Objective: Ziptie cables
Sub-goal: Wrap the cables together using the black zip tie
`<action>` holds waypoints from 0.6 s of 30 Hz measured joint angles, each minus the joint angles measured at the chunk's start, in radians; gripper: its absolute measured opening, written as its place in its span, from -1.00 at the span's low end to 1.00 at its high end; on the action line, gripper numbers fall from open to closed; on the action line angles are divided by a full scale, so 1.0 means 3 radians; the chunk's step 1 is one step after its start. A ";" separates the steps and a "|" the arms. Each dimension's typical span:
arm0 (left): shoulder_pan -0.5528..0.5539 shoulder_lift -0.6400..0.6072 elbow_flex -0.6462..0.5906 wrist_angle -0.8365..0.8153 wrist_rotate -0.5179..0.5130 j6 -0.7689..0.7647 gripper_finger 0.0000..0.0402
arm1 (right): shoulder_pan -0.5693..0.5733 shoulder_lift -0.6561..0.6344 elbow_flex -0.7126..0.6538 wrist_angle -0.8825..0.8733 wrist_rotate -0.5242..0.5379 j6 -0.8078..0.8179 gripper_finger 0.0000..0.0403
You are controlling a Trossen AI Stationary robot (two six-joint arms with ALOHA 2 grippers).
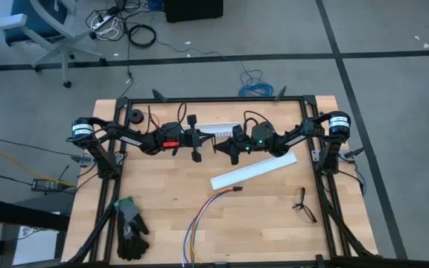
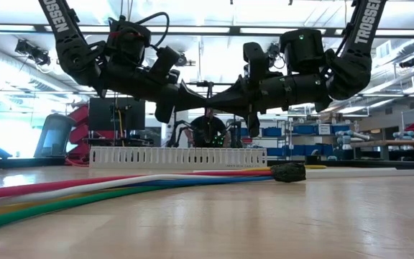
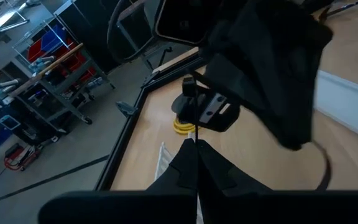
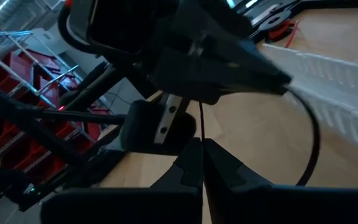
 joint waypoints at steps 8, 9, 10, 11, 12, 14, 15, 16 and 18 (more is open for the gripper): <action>0.0000 0.0000 0.0001 0.0001 -0.0052 0.0000 -1.00 | 0.0025 0.0000 0.0000 -0.0003 -0.0028 0.0069 -1.00; 0.0000 0.0000 0.0001 0.0003 -0.0064 0.0000 -1.00 | 0.0025 0.0000 0.0000 -0.0004 -0.0029 0.0069 -1.00; 0.0000 0.0000 0.0001 0.0003 -0.0069 0.0000 -1.00 | 0.0024 0.0000 0.0000 -0.0004 -0.0028 0.0069 -1.00; 0.0000 0.0000 0.0001 0.0002 -0.0070 0.0001 -1.00 | 0.0025 0.0000 0.0000 -0.0003 -0.0028 0.0071 -1.00; 0.0000 0.0000 0.0001 0.0003 -0.0071 0.0000 -1.00 | 0.0025 0.0000 0.0000 -0.0003 -0.0028 0.0070 -1.00; 0.0000 0.0000 0.0001 0.0003 -0.0071 0.0000 -1.00 | 0.0024 0.0000 0.0000 -0.0005 -0.0028 0.0073 -1.00; 0.0000 0.0000 0.0001 0.0004 -0.0071 0.0001 -1.00 | 0.0025 0.0000 0.0000 -0.0011 -0.0029 0.0073 -1.00; 0.0000 0.0000 0.0001 0.0006 -0.0071 0.0000 -1.00 | 0.0025 0.0000 0.0000 -0.0014 -0.0030 0.0074 -1.00; 0.0000 0.0000 0.0001 0.0006 -0.0071 0.0000 -1.00 | 0.0025 0.0000 0.0000 -0.0017 -0.0032 0.0074 -1.00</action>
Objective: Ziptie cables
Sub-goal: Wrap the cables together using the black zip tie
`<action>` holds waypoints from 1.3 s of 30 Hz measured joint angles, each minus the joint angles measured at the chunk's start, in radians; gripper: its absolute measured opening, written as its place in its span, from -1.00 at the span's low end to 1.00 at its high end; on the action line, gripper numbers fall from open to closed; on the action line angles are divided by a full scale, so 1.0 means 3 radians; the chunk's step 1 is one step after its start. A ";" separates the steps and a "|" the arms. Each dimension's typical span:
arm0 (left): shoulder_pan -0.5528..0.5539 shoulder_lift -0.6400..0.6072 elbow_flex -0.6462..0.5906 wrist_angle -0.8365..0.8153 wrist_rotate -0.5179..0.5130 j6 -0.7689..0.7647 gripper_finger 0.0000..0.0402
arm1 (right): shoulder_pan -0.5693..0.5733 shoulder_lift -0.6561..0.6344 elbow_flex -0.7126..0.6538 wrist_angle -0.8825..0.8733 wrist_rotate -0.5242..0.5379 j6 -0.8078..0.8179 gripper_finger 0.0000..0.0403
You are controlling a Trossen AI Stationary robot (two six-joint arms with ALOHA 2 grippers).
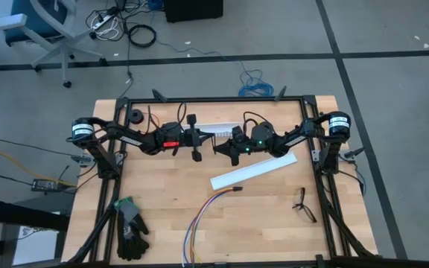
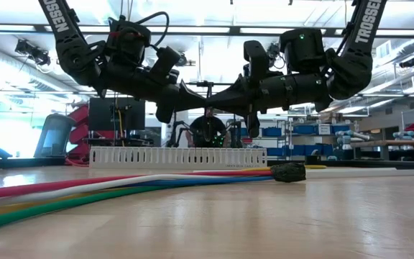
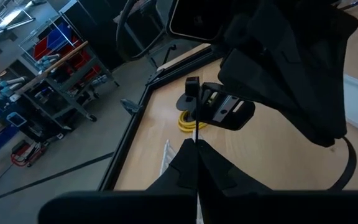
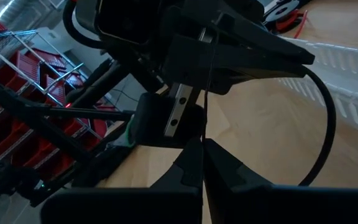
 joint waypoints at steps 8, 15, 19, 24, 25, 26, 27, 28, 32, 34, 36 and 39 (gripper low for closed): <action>-0.0004 0.0000 0.0000 0.0004 0.0067 -0.0006 -1.00 | -0.0010 0.0000 0.0000 0.0000 0.0000 0.0007 -1.00; -0.0017 0.0000 0.0000 0.0000 0.0076 0.0004 -1.00 | -0.0029 0.0001 0.0000 0.0039 0.0004 0.0033 -1.00; -0.0017 0.0000 0.0000 -0.0003 0.0069 0.0010 -1.00 | -0.0029 0.0001 0.0002 0.0116 0.0009 0.0078 -1.00; -0.0017 0.0000 0.0000 -0.0011 -0.0027 0.0054 -1.00 | -0.0028 0.0001 0.0003 0.0137 0.0003 0.0154 -1.00; -0.0017 0.0000 0.0001 -0.0034 -0.0029 0.0150 -1.00 | -0.0028 0.0001 0.0003 0.0147 0.0001 0.0176 -1.00; -0.0017 0.0000 0.0003 -0.0078 -0.0032 0.0296 -1.00 | -0.0028 0.0001 0.0003 0.0173 -0.0011 0.0181 -1.00; -0.0026 0.0000 0.0003 -0.0127 -0.0034 0.0445 -1.00 | -0.0028 0.0001 0.0003 0.0214 -0.0039 0.0183 -1.00; -0.0037 0.0001 0.0003 -0.0173 -0.0037 0.0544 -1.00 | -0.0028 0.0001 0.0004 0.0252 -0.0057 0.0190 -1.00; -0.0086 0.0003 0.0003 -0.0174 -0.0037 0.0607 -1.00 | -0.0048 0.0001 0.0004 0.0268 -0.0034 0.0261 -1.00; -0.0118 0.0003 0.0003 -0.0177 -0.0054 0.0629 -1.00 | -0.0074 0.0001 0.0004 0.0230 0.0022 0.0280 -1.00; -0.0142 0.0003 0.0003 -0.0178 -0.0102 0.0660 -1.00 | -0.0103 0.0003 0.0004 0.0192 -0.0009 0.0354 -1.00; -0.0170 0.0003 0.0003 -0.0178 -0.0192 0.0754 -1.00 | -0.0116 0.0003 0.0004 0.0118 -0.0058 0.0427 -1.00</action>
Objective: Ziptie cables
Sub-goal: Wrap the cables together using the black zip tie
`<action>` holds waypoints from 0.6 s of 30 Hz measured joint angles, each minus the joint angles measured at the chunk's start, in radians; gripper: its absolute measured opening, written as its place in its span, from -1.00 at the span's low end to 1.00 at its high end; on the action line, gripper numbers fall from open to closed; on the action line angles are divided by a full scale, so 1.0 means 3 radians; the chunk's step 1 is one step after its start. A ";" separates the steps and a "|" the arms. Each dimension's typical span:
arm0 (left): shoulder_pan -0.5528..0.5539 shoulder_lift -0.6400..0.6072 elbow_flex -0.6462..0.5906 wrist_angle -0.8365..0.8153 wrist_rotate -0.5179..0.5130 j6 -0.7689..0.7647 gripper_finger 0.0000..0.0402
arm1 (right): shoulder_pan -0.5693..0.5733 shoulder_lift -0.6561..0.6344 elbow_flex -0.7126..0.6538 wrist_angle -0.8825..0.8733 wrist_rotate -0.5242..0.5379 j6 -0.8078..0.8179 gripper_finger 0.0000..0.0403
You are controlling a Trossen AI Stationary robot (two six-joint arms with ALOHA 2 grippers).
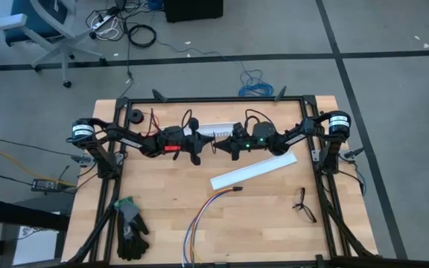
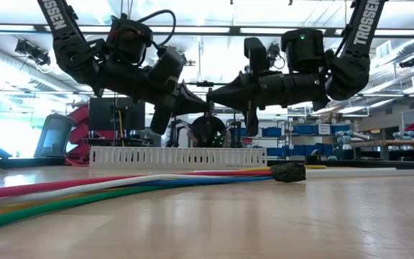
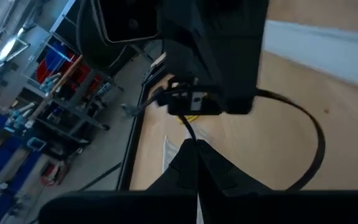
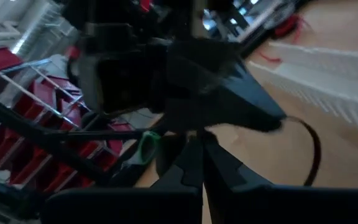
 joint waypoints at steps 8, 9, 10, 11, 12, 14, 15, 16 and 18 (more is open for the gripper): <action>-0.0075 0.0000 0.0000 -0.0115 -0.0011 0.0044 -1.00 | -0.0027 0.0000 0.0000 0.0192 0.0283 -0.0171 -1.00; -0.0081 0.0000 0.0000 -0.0117 -0.0032 0.0047 -1.00 | -0.0045 0.0000 0.0000 0.0154 0.0294 -0.0144 -1.00; -0.0087 0.0000 0.0000 -0.0117 -0.0053 0.0047 -1.00 | -0.0061 0.0000 0.0000 0.0081 0.0314 -0.0134 -1.00; -0.0087 0.0000 0.0000 -0.0133 -0.0068 0.0047 -1.00 | -0.0072 0.0000 0.0000 0.0016 0.0322 -0.0135 -1.00; -0.0087 0.0001 -0.0001 -0.0147 -0.0073 0.0047 -1.00 | -0.0073 0.0000 0.0000 -0.0022 0.0321 -0.0127 -1.00; -0.0087 0.0001 -0.0003 -0.0138 -0.0073 0.0046 -1.00 | -0.0069 0.0000 0.0000 -0.0001 0.0277 -0.0151 -1.00; -0.0087 0.0001 -0.0002 -0.0118 -0.0071 0.0046 -1.00 | -0.0069 0.0000 0.0000 0.0026 0.0242 -0.0176 -1.00; -0.0087 0.0001 -0.0001 -0.0116 -0.0070 0.0046 -1.00 | -0.0069 0.0000 0.0000 0.0049 0.0200 -0.0211 -1.00; -0.0087 0.0001 -0.0001 -0.0115 -0.0070 0.0046 -1.00 | -0.0069 0.0000 0.0000 0.0088 0.0138 -0.0260 -1.00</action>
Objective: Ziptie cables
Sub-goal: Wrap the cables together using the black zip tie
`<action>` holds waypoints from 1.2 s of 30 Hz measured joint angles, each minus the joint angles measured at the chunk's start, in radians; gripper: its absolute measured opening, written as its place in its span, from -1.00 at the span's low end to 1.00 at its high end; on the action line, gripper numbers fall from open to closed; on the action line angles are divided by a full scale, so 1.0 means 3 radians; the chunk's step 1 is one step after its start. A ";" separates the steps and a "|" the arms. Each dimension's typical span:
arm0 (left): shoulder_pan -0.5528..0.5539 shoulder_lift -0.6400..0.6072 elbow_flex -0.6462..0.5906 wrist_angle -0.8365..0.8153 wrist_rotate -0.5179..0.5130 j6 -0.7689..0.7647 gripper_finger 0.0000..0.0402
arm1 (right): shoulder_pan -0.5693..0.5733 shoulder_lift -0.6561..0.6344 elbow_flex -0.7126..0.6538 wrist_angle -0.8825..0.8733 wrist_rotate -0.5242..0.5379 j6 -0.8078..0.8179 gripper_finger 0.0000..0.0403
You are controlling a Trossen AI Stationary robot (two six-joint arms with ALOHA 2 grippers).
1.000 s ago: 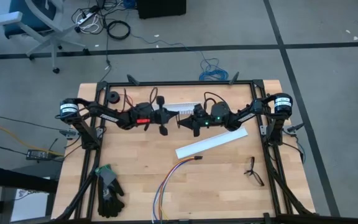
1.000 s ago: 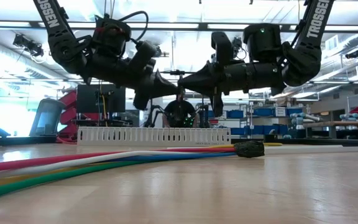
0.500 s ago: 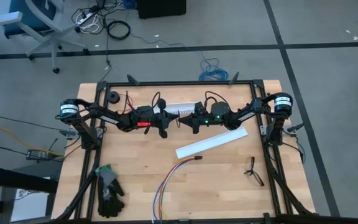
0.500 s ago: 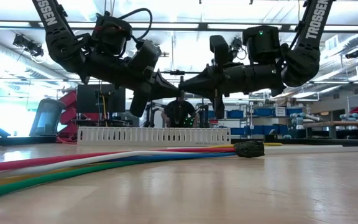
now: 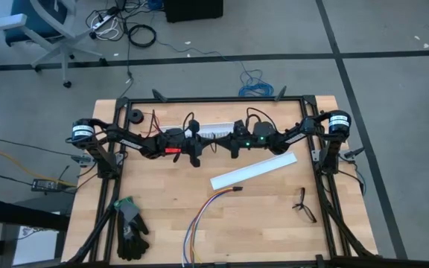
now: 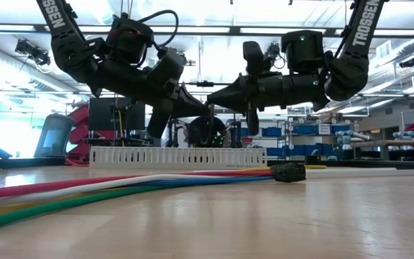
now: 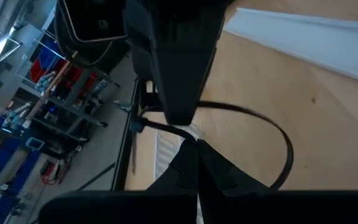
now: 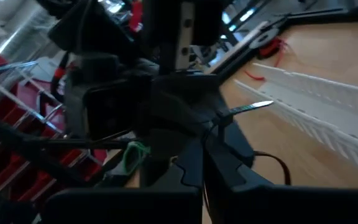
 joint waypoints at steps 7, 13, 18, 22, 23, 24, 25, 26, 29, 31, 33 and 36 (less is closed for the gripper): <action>0.0000 -0.0001 0.0000 0.0020 0.0004 -0.0009 -1.00 | -0.0005 0.0000 -0.0001 0.0014 -0.0159 -0.0159 -0.93; 0.0015 -0.0001 0.0000 0.0034 0.0043 -0.0124 -1.00 | -0.0005 0.0000 -0.0001 0.0006 -0.0222 -0.0323 -0.72; 0.0068 -0.0001 0.0000 0.0028 0.0184 -0.0228 -1.00 | -0.0010 0.0000 -0.0004 -0.0020 -0.0285 -0.0383 -0.56; 0.0108 -0.0001 0.0000 0.0028 0.0282 -0.0332 -1.00 | -0.0013 0.0000 -0.0004 -0.0100 -0.0431 -0.0408 -0.49; 0.0117 -0.0001 0.0000 0.0029 0.0315 -0.0363 -1.00 | -0.0014 0.0000 -0.0005 -0.0136 -0.0455 -0.0410 -0.48; 0.0125 -0.0003 0.0000 0.0027 0.0327 -0.0379 -1.00 | -0.0020 0.0000 -0.0005 -0.0191 -0.0490 -0.0410 -0.48; 0.0134 -0.0003 0.0000 0.0024 0.0339 -0.0384 -1.00 | -0.0026 0.0000 -0.0005 -0.0250 -0.0530 -0.0406 -0.48; 0.0138 -0.0003 -0.0001 0.0025 0.0345 -0.0388 -1.00 | -0.0035 0.0000 -0.0006 -0.0290 -0.0586 -0.0403 -0.48; 0.0139 -0.0004 -0.0001 0.0024 0.0354 -0.0389 -1.00 | -0.0057 0.0000 -0.0006 -0.0328 -0.0770 -0.0403 -0.48; 0.0139 -0.0004 -0.0001 0.0014 0.0355 -0.0390 -1.00 | -0.0070 0.0000 -0.0006 -0.0311 -0.0868 -0.0378 -0.48; 0.0139 -0.0004 -0.0003 -0.0010 0.0357 -0.0390 -1.00 | -0.0094 0.0000 -0.0006 -0.0259 -0.0959 -0.0329 -0.48; 0.0139 -0.0004 -0.0005 -0.0113 0.0404 -0.0390 -1.00 | -0.0138 0.0000 -0.0006 -0.0223 -0.1026 -0.0310 -0.49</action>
